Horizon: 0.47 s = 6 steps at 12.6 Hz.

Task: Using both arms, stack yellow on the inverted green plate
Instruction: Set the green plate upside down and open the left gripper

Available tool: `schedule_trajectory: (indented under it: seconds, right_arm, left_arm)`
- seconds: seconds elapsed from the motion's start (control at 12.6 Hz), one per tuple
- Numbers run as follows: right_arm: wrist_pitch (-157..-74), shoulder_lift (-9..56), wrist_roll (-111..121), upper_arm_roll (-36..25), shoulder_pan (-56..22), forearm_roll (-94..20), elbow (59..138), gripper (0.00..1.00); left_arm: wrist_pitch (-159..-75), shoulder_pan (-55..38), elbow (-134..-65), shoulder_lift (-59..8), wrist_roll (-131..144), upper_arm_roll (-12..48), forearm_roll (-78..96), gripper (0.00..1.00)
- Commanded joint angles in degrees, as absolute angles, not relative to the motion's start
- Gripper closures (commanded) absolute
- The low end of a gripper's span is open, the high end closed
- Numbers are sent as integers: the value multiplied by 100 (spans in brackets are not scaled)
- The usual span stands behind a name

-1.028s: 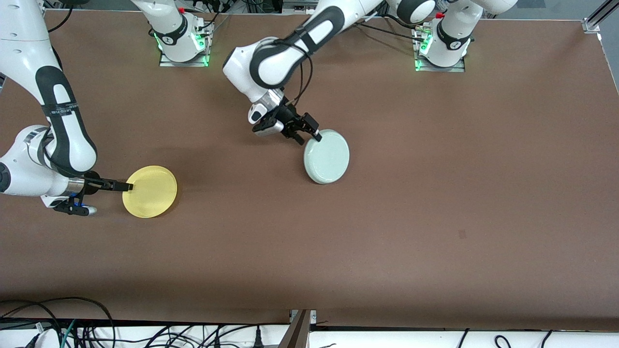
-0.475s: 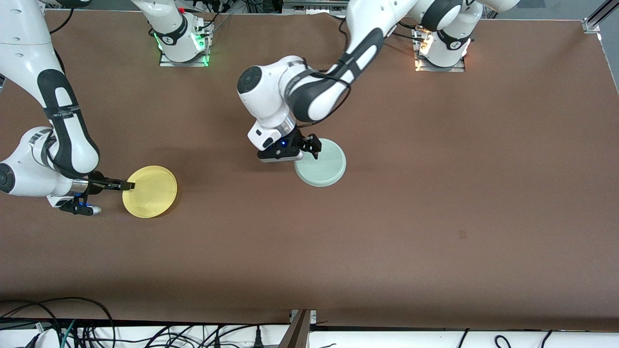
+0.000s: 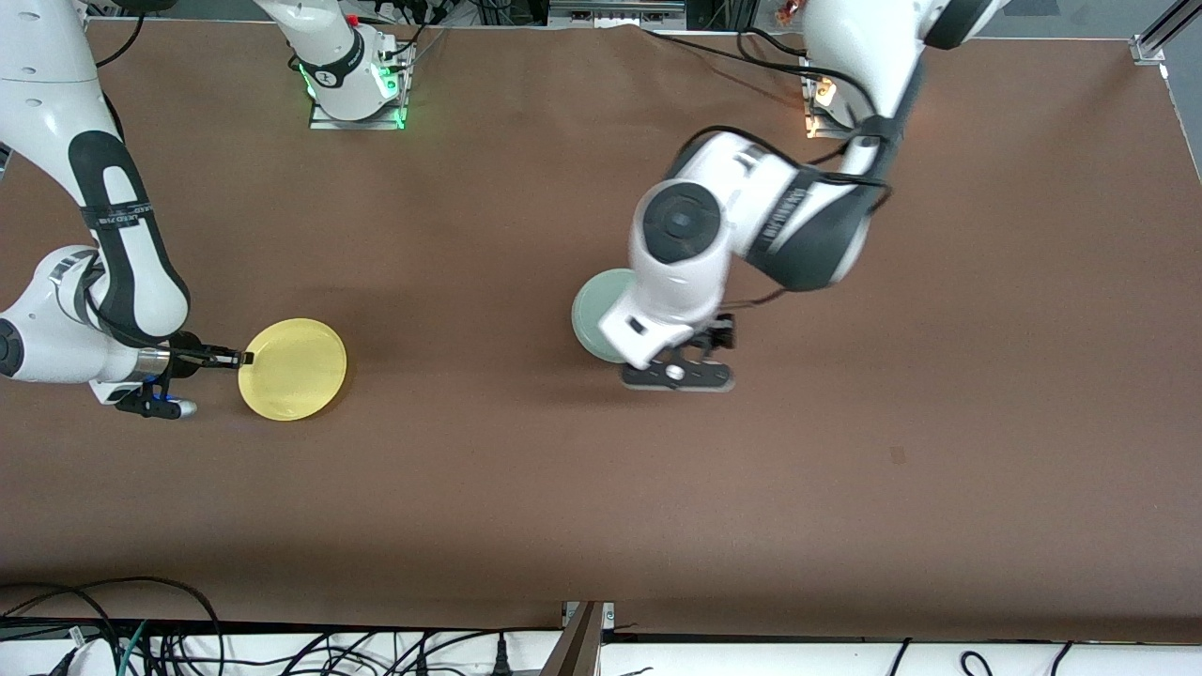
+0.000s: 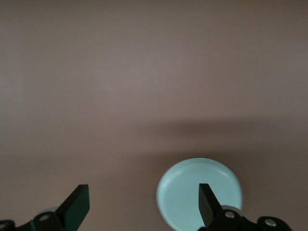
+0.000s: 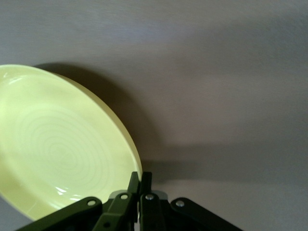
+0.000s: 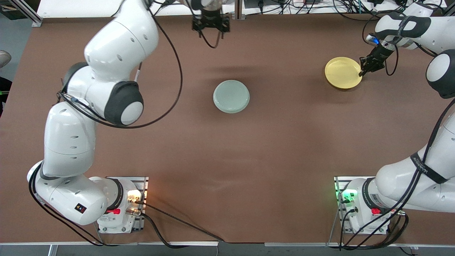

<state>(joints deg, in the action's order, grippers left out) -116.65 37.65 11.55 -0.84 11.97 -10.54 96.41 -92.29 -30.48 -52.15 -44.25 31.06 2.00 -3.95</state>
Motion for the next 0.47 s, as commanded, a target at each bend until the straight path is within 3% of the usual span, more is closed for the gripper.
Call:
schedule_trajectory:
  seconds: [0.0,0.4]
  right_arm:
    - [-10709,3534,1143,271,1213,-1151,9090,100]
    - [-10424,3305,-14,1587,1178,-1160,8956,100]
  left_arm:
    - [-8624,-2429,-5396,-3878,2341,264,-325,0]
    - [-7972,-1469,-5640,-2894,1266,176,-316,0]
